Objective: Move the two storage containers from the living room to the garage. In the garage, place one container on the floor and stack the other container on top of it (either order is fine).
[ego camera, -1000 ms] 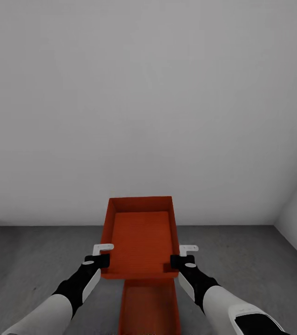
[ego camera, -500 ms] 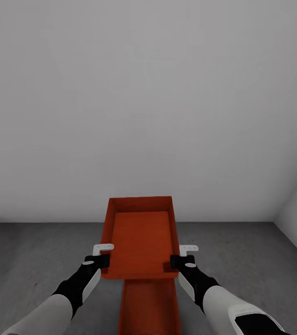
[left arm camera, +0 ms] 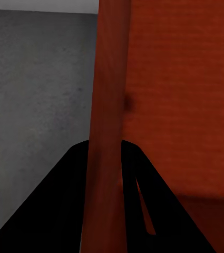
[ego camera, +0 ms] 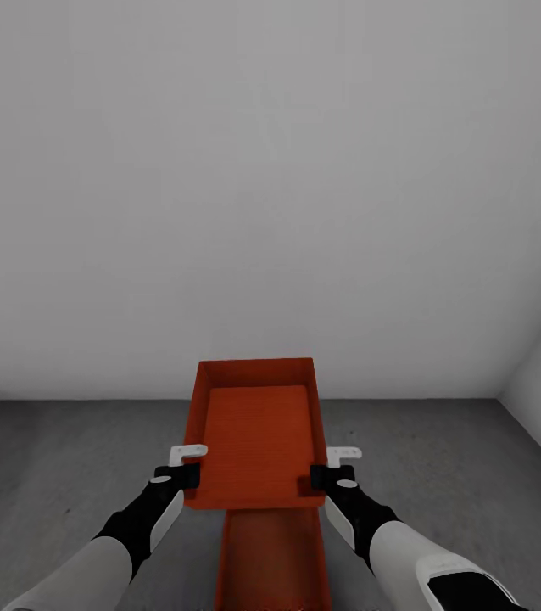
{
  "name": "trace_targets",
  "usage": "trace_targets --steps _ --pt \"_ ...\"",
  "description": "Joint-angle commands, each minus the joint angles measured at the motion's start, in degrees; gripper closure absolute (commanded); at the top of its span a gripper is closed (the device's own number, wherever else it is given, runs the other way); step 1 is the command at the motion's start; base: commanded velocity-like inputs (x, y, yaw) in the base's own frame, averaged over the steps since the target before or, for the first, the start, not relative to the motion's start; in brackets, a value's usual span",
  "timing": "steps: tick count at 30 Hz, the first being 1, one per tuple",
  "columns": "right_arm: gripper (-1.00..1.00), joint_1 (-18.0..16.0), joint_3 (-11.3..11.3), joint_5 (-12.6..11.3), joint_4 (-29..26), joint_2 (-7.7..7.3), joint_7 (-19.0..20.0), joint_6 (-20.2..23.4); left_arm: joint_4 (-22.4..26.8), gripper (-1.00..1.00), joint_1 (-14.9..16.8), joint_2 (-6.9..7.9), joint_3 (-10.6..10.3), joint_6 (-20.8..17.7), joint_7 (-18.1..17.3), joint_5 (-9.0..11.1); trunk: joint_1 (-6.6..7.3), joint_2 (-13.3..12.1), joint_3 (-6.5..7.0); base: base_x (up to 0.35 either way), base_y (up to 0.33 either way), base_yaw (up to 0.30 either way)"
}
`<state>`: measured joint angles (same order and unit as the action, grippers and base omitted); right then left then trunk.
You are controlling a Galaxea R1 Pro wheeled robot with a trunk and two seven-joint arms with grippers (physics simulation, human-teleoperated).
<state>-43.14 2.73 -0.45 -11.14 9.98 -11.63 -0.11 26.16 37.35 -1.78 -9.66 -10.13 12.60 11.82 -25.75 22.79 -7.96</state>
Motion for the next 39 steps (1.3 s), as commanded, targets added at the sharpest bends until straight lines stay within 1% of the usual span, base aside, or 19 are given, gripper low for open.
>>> trace_targets --steps 1,39 --pt "1.00 -0.10 -2.96 0.85 -0.20 -3.65 -1.45 -4.46 0.03 1.00 0.00 0.28 3.72 -0.39 6.20 0.22 -0.03 0.13 -0.21 0.000 0.000 0.000" --pt "1.00 -0.08 -2.99 0.89 -0.20 -3.64 -1.49 -4.46 -0.06 1.00 0.00 0.23 3.64 -0.33 6.15 0.15 -0.03 0.13 -3.70 0.000 0.000 0.000"
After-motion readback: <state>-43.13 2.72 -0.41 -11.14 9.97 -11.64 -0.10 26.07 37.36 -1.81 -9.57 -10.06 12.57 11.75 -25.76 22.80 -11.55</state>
